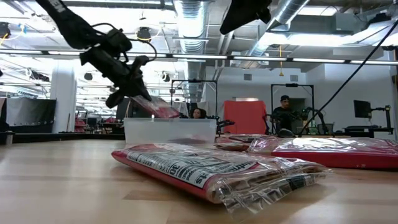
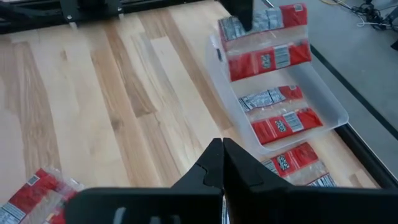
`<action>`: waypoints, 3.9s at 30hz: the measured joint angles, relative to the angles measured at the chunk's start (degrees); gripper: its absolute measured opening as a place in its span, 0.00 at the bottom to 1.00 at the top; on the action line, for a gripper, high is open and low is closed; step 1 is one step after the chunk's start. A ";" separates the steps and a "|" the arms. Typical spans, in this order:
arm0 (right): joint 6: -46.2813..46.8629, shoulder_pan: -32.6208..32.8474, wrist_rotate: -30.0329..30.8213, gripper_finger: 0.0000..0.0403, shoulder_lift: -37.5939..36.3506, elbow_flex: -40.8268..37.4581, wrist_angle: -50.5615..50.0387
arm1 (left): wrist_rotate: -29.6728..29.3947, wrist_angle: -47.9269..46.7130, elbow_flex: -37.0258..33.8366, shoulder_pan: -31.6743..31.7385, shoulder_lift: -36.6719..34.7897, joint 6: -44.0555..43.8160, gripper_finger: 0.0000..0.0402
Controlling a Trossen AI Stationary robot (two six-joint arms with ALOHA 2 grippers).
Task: Sort popcorn bags into baskets
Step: Put the red popcorn bag into the transparent bin
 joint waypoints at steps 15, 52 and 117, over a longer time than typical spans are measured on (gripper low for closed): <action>1.34 0.07 -0.21 0.06 0.00 0.00 -2.66 | -3.79 -4.38 2.13 -0.70 9.44 2.12 0.01; 15.65 1.34 -0.15 0.14 -0.44 -3.41 -13.68 | 6.39 -33.98 25.69 -7.56 0.48 9.25 0.71; 7.52 -2.91 -25.19 0.04 36.85 0.17 36.76 | -41.48 19.76 -38.91 -62.12 -23.35 -45.44 0.71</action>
